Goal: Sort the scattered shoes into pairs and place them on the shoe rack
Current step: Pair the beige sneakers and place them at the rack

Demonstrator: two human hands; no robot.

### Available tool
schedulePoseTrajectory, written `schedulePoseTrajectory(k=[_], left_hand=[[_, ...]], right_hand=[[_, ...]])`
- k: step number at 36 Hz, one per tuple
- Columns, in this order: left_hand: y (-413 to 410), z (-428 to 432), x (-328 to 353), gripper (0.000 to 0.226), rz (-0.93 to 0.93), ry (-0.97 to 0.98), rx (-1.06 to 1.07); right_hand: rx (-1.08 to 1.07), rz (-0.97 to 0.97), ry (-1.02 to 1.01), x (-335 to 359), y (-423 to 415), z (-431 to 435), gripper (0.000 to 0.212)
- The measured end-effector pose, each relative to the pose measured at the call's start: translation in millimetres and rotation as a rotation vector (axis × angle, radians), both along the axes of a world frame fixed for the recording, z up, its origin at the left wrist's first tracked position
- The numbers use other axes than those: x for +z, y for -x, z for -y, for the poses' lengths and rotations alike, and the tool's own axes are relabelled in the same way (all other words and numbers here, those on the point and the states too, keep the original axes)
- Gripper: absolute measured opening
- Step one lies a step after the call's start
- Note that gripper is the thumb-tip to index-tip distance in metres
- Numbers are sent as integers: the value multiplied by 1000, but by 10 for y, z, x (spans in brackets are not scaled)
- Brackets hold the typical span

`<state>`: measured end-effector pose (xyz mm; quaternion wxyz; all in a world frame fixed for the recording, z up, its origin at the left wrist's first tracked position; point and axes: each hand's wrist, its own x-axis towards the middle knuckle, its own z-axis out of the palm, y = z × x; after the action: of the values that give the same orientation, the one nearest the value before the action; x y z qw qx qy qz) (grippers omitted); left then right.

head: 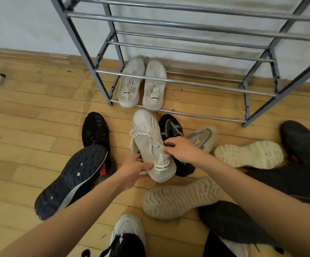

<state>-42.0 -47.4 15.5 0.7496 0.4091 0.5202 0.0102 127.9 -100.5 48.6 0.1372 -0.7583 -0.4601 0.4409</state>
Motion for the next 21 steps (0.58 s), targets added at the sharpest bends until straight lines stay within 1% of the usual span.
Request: schedulePoseTrajectory(k=[2,6,9,11,14,16,18,21], left_hand=[[18,0,18,46,11,-46,-23],[-49,-44,83,52,22,-114,-89],[-190,-36,135,54,9,-145,-129],[-312,2,175,48,17,-156,-153],[-481,70,233,42,20,-171,-179],[-578,95,252,46,15,-213,-194],[-673,109,269,49,30,-246,-217],[-807,142,328,44,81,-271,-244]], right_hand=[[-68,-32,-33,57,-7,86,32],[-205,-5,-95,140,-86,255,43],[-288,-36,-100,124,-231,378,36],[-339,-117,-47,75,-326,467,31],[-473,-350,14,51,-389,592,28],[-582,-473,0,51,-430,649,38],[-645,-536,-27,45,-488,702,49],[-618,-499,-72,53,-583,786,60]])
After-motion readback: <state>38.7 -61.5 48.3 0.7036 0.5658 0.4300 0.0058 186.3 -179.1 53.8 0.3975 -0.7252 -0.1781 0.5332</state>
